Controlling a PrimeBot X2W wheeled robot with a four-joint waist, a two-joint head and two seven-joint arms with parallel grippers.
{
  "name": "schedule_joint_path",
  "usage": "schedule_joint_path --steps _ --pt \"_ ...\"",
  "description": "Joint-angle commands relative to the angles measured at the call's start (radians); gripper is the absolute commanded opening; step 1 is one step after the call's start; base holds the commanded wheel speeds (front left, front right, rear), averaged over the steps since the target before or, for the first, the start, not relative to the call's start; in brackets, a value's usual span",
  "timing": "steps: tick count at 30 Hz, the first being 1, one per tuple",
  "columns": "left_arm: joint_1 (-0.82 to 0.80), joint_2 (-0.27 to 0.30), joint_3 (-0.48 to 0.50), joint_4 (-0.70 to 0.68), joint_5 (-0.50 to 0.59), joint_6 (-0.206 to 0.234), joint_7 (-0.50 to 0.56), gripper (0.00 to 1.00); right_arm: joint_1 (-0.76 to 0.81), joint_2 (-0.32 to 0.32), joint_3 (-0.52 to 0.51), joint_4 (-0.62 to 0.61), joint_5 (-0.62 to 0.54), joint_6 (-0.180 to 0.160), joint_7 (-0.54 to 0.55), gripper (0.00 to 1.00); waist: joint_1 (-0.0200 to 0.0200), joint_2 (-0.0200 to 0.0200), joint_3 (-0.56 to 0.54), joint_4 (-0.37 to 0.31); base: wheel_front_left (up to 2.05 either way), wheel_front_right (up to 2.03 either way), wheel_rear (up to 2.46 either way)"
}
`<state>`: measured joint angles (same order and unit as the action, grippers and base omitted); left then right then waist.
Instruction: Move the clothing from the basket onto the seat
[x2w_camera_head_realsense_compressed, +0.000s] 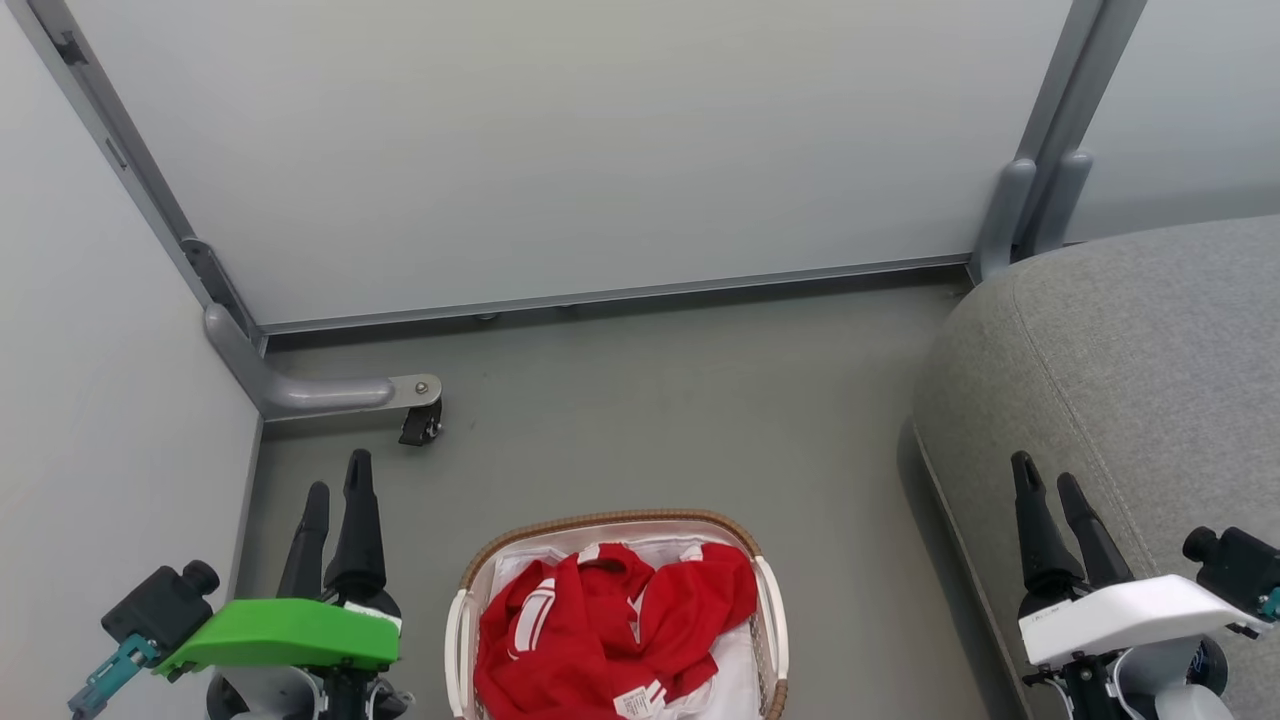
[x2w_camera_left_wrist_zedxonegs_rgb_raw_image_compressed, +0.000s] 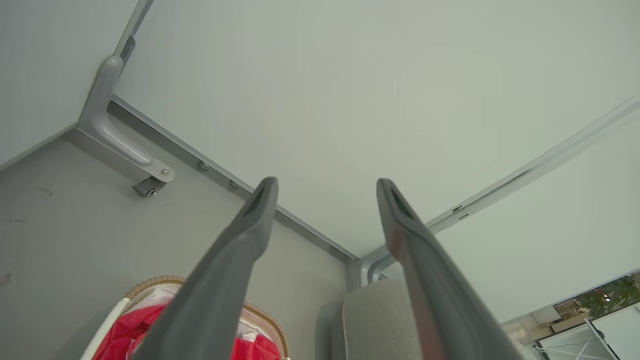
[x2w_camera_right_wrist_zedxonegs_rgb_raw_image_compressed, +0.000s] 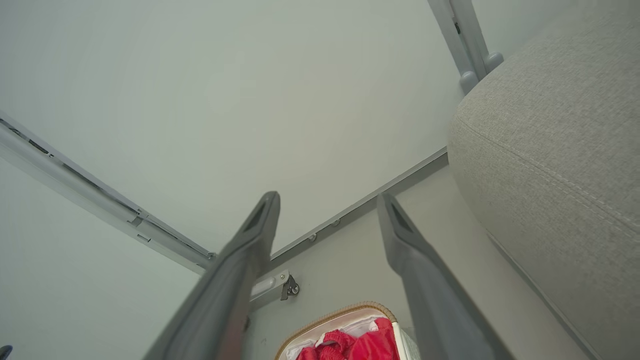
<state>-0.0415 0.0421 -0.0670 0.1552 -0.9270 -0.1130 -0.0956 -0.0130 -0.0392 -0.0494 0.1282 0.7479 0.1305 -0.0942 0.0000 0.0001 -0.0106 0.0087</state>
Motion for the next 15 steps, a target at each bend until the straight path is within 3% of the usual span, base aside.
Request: schedule_joint_path --steps 1,15 --pt "0.002 0.006 -0.005 -0.015 0.034 0.006 -0.011 1.00 0.000 -0.007 0.005 -0.018 -0.039 0.000 -0.013 1.00 0.0000 -0.0001 0.000 0.000 0.00 0.00 0.00" --pt "0.012 0.008 -0.049 0.009 0.235 0.021 -0.051 1.00 0.013 -0.009 0.018 -0.020 -0.224 0.000 -0.052 1.00 0.0000 -0.0001 -0.002 0.006 0.00 0.00 0.00"
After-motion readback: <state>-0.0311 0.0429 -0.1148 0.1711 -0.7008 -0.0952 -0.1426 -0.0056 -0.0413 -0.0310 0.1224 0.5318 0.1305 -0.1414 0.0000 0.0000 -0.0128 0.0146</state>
